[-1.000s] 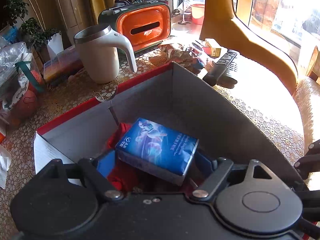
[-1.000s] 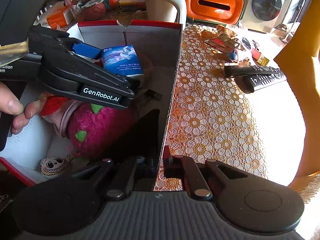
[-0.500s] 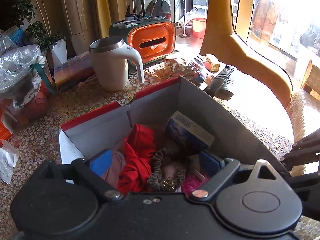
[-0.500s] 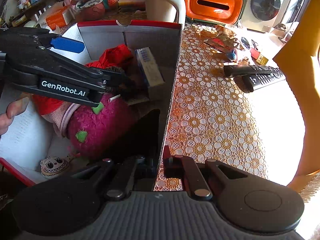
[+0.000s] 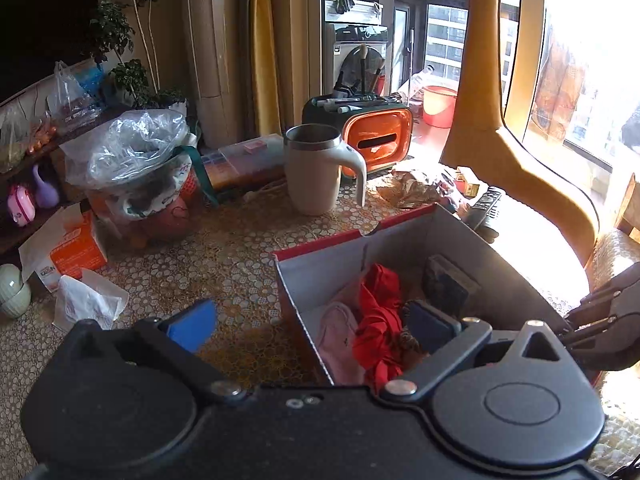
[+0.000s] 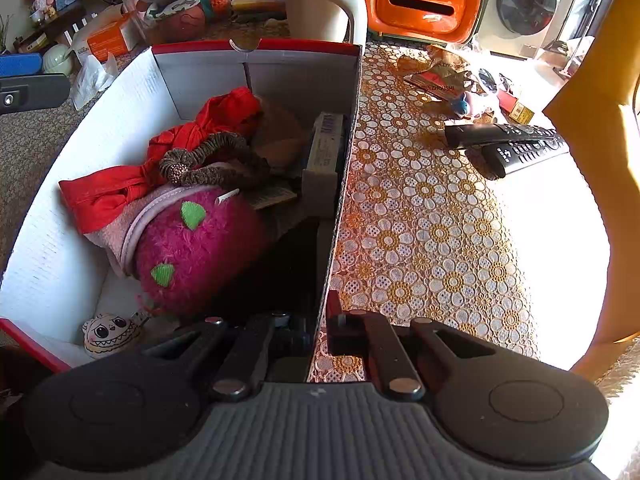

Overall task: Organize objects
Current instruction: 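Open the left tool and withdraw it toward the printed face mask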

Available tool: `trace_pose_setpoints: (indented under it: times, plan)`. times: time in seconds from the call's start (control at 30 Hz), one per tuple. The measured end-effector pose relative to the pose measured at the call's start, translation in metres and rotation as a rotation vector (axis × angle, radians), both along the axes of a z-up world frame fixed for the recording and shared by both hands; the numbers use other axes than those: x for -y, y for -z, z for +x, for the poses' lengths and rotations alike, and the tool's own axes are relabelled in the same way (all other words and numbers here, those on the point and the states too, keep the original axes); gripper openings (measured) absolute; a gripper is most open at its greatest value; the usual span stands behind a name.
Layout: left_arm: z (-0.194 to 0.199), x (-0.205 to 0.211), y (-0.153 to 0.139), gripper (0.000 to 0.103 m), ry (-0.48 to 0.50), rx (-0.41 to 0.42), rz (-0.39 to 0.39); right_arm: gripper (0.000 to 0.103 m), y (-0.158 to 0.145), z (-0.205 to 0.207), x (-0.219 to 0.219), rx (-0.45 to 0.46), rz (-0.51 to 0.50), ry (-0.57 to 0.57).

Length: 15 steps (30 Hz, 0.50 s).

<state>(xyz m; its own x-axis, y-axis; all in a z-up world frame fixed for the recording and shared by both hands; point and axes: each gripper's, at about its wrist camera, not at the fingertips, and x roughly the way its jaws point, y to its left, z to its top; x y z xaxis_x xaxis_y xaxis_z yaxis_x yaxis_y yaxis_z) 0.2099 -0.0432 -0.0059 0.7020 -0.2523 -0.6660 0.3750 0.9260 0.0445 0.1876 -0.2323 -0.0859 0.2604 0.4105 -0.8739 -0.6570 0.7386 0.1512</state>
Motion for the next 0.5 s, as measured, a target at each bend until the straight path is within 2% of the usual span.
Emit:
trace_pose_setpoints:
  times: [0.27,0.5]
  plan:
    - [0.013,-0.073,0.010,0.102,-0.189,-0.036,-0.013,0.007,-0.001,-0.001,0.000,-0.007,-0.004,0.012]
    - [0.033,-0.101,0.056,0.102,-0.278,-0.109,0.030,0.007,-0.002,-0.003,-0.001,-0.007,-0.014,0.017]
